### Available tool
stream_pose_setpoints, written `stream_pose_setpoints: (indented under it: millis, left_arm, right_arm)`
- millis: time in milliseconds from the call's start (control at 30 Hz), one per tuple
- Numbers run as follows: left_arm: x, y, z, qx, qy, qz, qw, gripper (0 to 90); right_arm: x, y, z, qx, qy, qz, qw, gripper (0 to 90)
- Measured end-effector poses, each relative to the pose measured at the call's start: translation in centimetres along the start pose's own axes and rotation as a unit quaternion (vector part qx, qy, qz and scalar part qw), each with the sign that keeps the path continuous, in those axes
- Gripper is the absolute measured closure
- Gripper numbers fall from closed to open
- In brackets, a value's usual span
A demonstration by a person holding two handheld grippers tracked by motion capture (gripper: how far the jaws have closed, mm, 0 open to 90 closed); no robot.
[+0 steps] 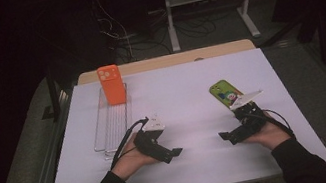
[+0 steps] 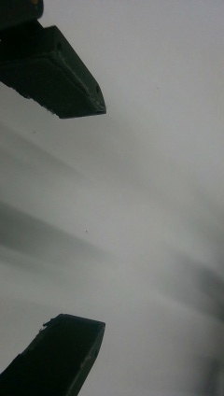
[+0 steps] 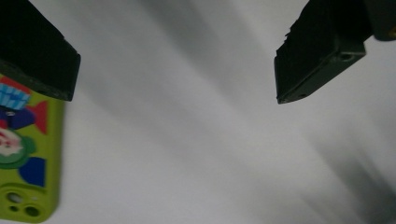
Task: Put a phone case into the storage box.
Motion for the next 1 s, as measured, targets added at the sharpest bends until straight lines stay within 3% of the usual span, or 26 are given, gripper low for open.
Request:
stream_pose_setpoints:
  millis: [200, 300, 333, 667, 1000]
  left_arm:
    - [0.0, 0.1, 0.1, 0.001, 0.002, -0.004, 1.0000, 0.0]
    - [0.0, 0.1, 0.0, -0.003, 0.003, -0.007, 1.0000, 0.0]
    - [0.0, 0.1, 0.0, -0.002, 0.003, -0.008, 1.0000, 0.0]
    - [0.1, 0.2, 0.1, 0.002, 0.004, -0.009, 1.0000, 0.0]
    - [0.2, 0.2, 0.1, 0.002, 0.006, -0.009, 0.9999, 0.0]
  right_arm:
    - [0.6, -1.8, -1.6, -0.008, 0.002, 0.026, 0.9996, 0.6]
    - [0.9, -2.6, -2.4, -0.024, 0.008, 0.034, 0.9991, 1.4]
    - [0.9, -2.9, -2.7, -0.036, 0.009, 0.038, 0.9986, 1.6]
    - [-0.3, -6.2, -4.9, -0.045, 0.032, 0.088, 0.9946, 3.3]
    - [-2.2, -9.5, -5.5, -0.093, 0.059, 0.081, 0.9905, 5.9]
Point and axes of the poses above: each handheld gripper's, and its own axes: x roughly backward along the jaws, z roughly out of its underside, y roughly to its left, the point moved 1 cm from there along -x, roughly forward along the jaws, and after that the axes turned 14 degrees about y, right-handed, at the moved point
